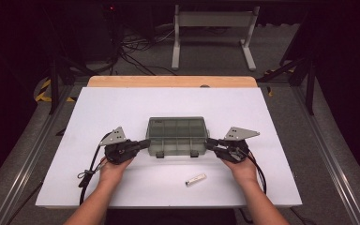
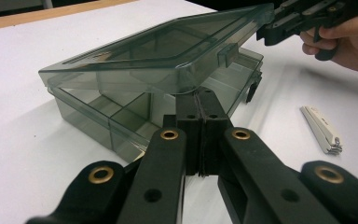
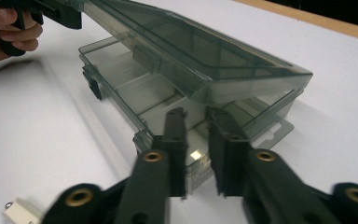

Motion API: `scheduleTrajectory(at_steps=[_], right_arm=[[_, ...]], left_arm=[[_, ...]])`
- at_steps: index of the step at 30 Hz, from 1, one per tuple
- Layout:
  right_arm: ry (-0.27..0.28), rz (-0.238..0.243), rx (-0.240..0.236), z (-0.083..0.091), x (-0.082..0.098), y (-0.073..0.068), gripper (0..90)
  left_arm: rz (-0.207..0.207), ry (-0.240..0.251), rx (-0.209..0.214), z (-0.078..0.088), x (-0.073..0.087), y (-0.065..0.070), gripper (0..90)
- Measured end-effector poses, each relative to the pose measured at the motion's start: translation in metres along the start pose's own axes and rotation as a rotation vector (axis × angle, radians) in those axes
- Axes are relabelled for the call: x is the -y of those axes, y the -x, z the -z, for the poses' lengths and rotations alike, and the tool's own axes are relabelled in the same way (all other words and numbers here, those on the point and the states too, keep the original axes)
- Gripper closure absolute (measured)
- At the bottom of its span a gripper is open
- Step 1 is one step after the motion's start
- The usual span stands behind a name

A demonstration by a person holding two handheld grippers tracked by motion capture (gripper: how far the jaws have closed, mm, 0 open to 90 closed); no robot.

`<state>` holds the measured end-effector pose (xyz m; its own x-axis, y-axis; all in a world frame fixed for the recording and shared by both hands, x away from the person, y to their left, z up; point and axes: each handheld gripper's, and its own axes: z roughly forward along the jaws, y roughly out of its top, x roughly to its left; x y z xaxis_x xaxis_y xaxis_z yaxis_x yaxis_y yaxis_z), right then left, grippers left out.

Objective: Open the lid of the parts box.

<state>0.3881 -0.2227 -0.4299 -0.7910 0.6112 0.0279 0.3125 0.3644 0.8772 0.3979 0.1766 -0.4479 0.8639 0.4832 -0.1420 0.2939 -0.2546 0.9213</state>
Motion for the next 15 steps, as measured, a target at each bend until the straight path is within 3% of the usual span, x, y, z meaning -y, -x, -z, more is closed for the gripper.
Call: scheduleTrajectory(at_steps=[1, 2, 4, 9, 15], right_arm=[[-0.011, 0.007, 0.014, 0.0, 0.0, -0.001, 65.0], [-0.03, 0.04, 0.047, -0.001, -0.001, -0.003, 44.8], [-0.052, 0.066, 0.089, -0.002, -0.004, -0.004, 34.6], [-0.056, 0.082, 0.102, -0.003, -0.012, -0.003, 27.4], [-0.071, 0.091, 0.105, -0.009, -0.02, -0.001, 24.6]], left_arm=[[-0.001, -0.001, -0.002, 0.0, 0.0, 0.0, 89.1], [-0.001, 0.0, 0.0, 0.0, 0.0, 0.0, 89.1], [-0.006, 0.007, -0.002, 0.0, -0.001, 0.0, 89.1], [-0.018, 0.008, -0.003, 0.001, -0.002, -0.001, 88.9], [-0.015, 0.0, 0.004, 0.002, -0.002, 0.0, 88.9]])
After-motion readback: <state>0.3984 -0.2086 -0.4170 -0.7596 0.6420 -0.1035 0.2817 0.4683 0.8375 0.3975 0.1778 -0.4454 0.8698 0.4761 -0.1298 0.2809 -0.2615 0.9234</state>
